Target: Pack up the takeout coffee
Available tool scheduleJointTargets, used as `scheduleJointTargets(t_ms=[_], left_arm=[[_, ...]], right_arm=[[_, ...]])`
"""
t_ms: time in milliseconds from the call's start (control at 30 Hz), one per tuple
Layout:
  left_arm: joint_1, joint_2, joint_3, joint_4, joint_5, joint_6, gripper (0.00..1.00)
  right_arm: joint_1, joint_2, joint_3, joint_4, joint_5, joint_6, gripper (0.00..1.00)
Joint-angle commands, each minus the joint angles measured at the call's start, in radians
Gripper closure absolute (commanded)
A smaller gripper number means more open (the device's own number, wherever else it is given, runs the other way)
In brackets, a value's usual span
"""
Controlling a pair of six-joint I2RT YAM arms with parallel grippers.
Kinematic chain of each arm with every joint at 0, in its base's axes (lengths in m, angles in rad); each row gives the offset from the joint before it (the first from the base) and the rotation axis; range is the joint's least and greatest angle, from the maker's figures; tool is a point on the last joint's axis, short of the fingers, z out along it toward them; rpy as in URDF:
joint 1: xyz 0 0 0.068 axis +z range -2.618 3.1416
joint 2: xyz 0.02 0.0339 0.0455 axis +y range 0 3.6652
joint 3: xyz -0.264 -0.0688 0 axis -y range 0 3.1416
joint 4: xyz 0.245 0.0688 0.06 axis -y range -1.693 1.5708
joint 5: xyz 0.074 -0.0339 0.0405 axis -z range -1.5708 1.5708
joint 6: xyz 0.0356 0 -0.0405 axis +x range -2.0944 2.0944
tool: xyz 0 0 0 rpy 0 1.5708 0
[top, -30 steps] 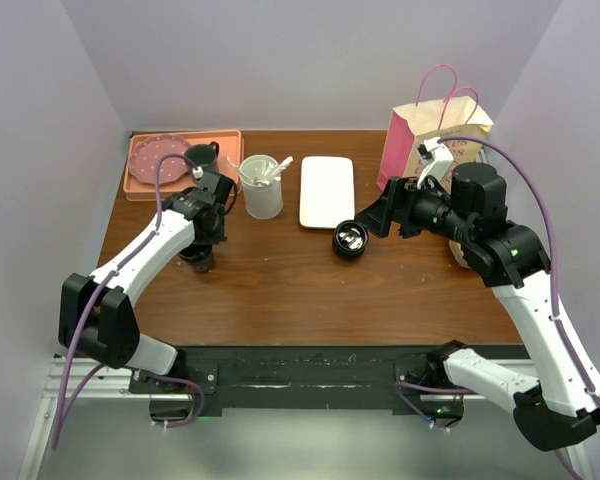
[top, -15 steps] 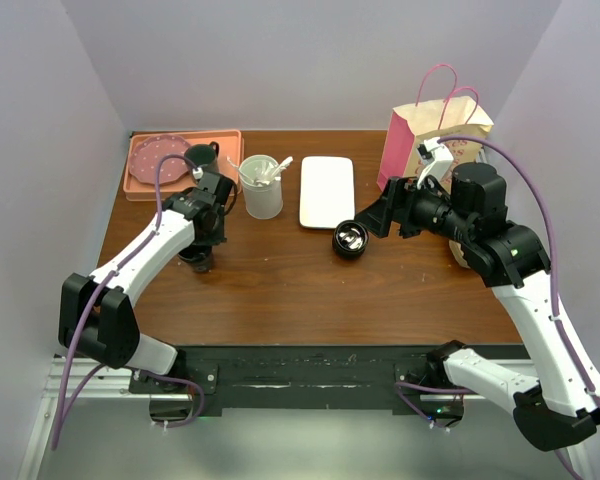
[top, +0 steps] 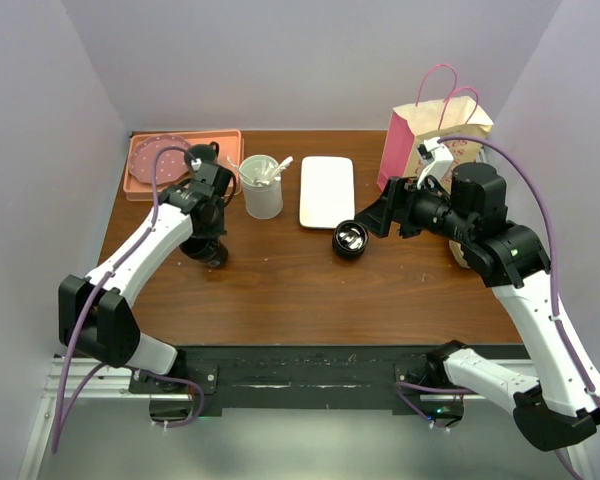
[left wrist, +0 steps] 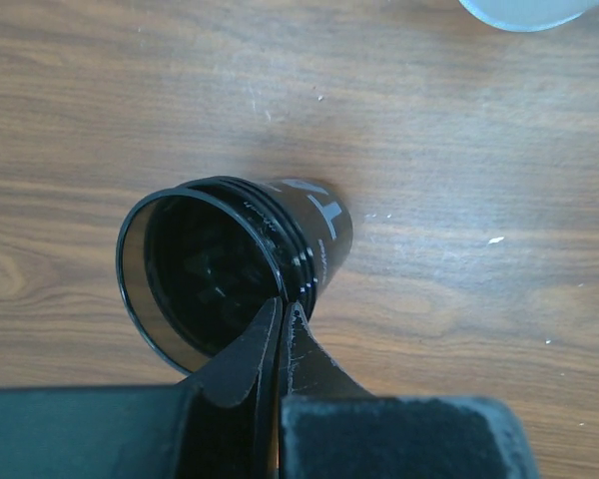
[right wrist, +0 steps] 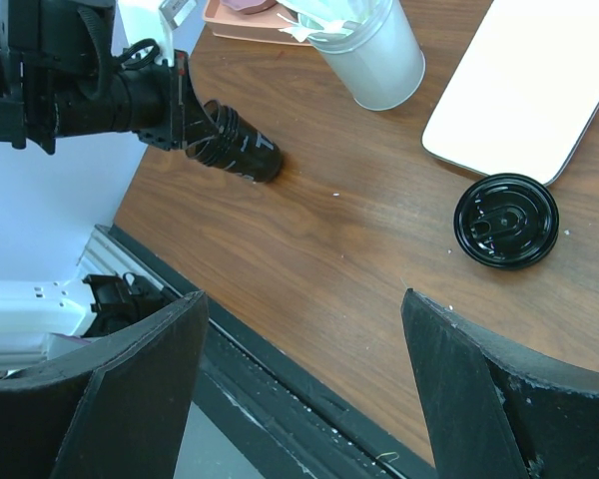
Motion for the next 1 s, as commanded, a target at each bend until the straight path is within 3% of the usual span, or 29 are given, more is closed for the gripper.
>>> scheduleJointTargets(t_ms=[0,300,967], left_arm=[[0.006,0.037,0.010,-0.051,-0.010,0.034,1.00],[0.004,0.032,0.065,-0.066,0.001,0.048,1.00],[-0.004,0.058,0.162,-0.149,-0.117,0.062,1.00]], right_arm=[[0.005,-0.005,-0.009,0.039,-0.029,0.010,0.17],[0.006,-0.008,-0.020,0.047,-0.033,0.027,0.17],[0.004,0.001,-0.017,0.061,-0.037,0.036,0.17]])
